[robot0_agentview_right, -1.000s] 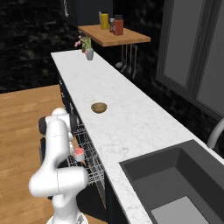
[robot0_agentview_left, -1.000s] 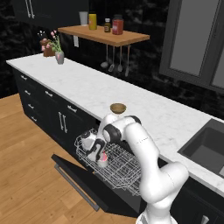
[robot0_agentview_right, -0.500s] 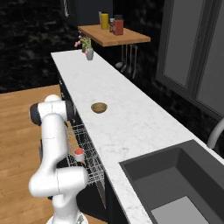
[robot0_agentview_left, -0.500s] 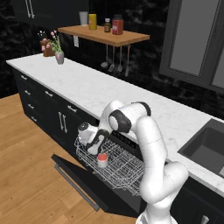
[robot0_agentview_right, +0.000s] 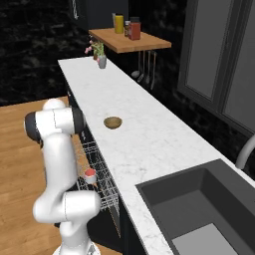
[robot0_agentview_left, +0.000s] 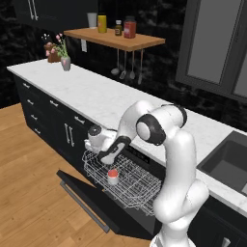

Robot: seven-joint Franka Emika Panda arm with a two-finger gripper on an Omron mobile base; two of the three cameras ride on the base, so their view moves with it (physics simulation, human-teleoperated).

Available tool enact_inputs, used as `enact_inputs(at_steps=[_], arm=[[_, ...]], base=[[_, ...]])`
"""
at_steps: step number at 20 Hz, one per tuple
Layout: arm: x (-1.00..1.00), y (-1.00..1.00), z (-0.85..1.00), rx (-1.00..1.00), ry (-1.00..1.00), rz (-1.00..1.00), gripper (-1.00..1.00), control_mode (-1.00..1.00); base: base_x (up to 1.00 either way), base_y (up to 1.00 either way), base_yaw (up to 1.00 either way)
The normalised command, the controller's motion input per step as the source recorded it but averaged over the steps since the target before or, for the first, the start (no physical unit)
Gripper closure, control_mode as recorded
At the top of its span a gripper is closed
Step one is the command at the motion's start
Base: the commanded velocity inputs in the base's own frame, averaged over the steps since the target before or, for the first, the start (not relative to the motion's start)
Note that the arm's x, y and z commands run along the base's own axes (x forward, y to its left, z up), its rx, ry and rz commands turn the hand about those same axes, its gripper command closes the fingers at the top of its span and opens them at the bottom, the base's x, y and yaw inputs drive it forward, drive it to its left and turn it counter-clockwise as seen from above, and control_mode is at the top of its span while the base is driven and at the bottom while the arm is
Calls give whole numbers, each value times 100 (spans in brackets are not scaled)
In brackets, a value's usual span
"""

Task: Pick up the cup and bowl from the counter, place them in the dishwasher, and close the dishwasher door.

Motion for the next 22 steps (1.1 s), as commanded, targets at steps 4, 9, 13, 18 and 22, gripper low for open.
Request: enact_inputs(at_steps=[4,9,13,18,22], arm=[[-11,0,100,0,-9,18,-100,-100],[-2,-3,100,0,-6,16,-100,-100],[-22,-16,100,5,3,14,-100,-100],[-24,-11,100,0,8,20,-100,-100],[0,-8,96,-9,4,25,-100,-100]], base=[[0,0,0],[0,0,0],[0,0,0],[0,0,0],[0,0,0]])
